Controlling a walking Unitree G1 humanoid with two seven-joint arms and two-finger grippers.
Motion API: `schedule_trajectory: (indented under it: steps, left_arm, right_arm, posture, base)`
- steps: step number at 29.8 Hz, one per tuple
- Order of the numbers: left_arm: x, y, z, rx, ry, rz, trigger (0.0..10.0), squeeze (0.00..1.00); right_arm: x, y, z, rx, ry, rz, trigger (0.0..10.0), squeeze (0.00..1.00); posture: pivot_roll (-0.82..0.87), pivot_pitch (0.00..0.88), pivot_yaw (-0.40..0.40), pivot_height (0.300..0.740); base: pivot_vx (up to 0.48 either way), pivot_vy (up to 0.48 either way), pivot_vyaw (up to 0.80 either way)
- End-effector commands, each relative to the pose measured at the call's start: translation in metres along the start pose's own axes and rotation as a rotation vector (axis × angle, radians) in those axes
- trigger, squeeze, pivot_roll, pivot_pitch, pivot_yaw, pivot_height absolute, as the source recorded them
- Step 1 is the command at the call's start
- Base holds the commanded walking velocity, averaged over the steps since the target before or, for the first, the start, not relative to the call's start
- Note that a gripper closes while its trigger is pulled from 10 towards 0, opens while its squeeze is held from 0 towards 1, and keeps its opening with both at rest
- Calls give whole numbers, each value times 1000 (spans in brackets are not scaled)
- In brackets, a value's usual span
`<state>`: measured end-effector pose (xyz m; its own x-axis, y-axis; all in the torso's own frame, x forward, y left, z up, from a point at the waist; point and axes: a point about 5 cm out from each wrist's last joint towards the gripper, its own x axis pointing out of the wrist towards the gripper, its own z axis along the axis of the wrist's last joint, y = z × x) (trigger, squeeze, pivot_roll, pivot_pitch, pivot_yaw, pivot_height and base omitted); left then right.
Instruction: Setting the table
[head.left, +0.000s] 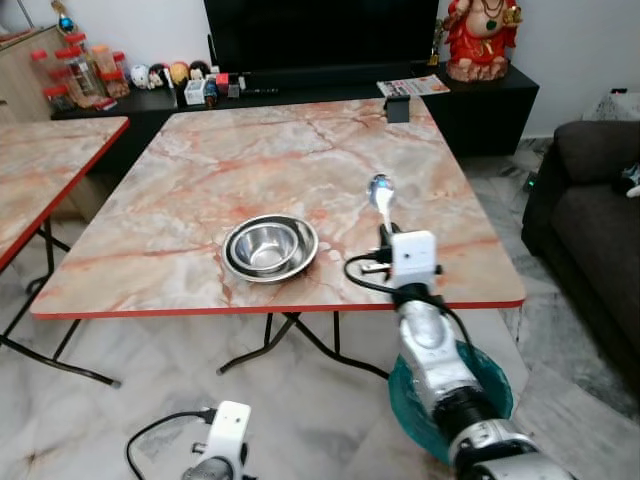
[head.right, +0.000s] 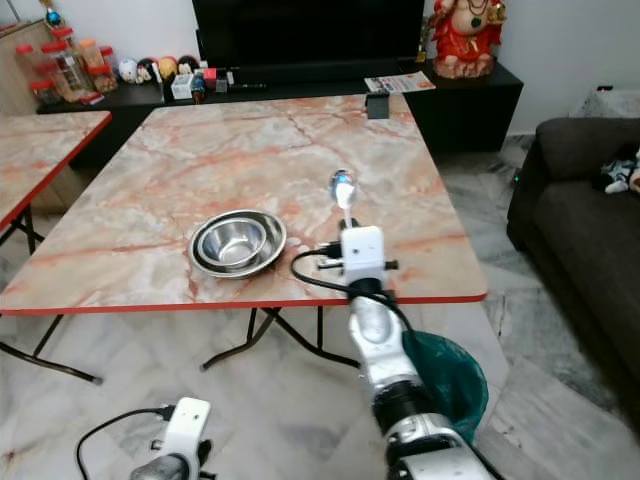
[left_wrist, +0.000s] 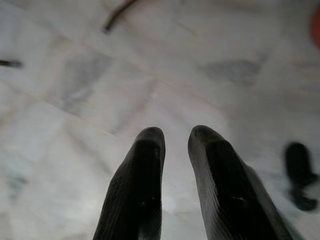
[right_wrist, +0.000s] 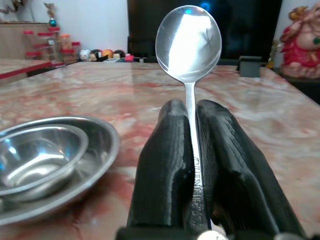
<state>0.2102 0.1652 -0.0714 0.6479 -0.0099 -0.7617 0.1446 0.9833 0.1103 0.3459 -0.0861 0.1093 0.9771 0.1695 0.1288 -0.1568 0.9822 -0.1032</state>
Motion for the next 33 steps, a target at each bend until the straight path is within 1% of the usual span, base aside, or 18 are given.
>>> schedule_trajectory:
  steps: [1, 17, 19, 22, 23, 25, 27, 32, 33]
  left_arm:
    - [0, -5, -1, 0, 7, -8, 10000, 0]
    - [0, -4, -1, 9, 18, -19, 10000, 0]
    - [0, -5, -2, 18, 20, -21, 10000, 0]
    - [0, -6, -2, 21, 20, -22, 10000, 0]
    - [0, -6, -2, 21, 20, -22, 10000, 0]
    - [0, -6, -2, 21, 20, -22, 10000, 0]
    - [0, -5, -2, 20, 20, -21, 10000, 0]
    - [0, -5, -3, 22, 21, -20, 10000, 0]
    - [0, -4, -3, 23, 23, -19, 10000, 0]
  right_arm:
    - [2, -9, 3, -6, -10, -26, 10000, 0]
    - [0, -7, -3, -3, 21, -29, 10000, 0]
    - [-2, -6, -6, -13, 42, -28, 10000, 0]
    - [-9, -1, -17, -30, 94, -15, 10000, 0]
    - [-9, -1, -17, -30, 94, -15, 10000, 0]
    - [-11, 0, -20, -26, 110, -17, 10000, 0]
    - [-14, 3, -25, 15, 142, -15, 10000, 0]
    - [-17, 7, -31, 2, 179, 3, 10000, 0]
    - [-18, 7, -36, -14, 225, 2, 10000, 0]
  posture:
    - [-87, 0, 74, 740]
    - [-88, 0, 79, 740]
    - [-89, 0, 80, 740]
    - [-89, 0, 80, 740]
    - [-89, 0, 80, 740]
    - [-89, 0, 80, 740]
    - [-87, 0, 79, 740]
    - [-87, 0, 81, 740]
    - [-88, 0, 84, 740]
  base:
    - [349, 0, 0]
    - [334, 0, 0]
    - [0, 0, 0]
    - [0, 0, 0]
    - [0, 0, 0]
    - [0, 0, 0]
    - [0, 0, 0]
    - [0, 0, 0]
    - [0, 0, 0]
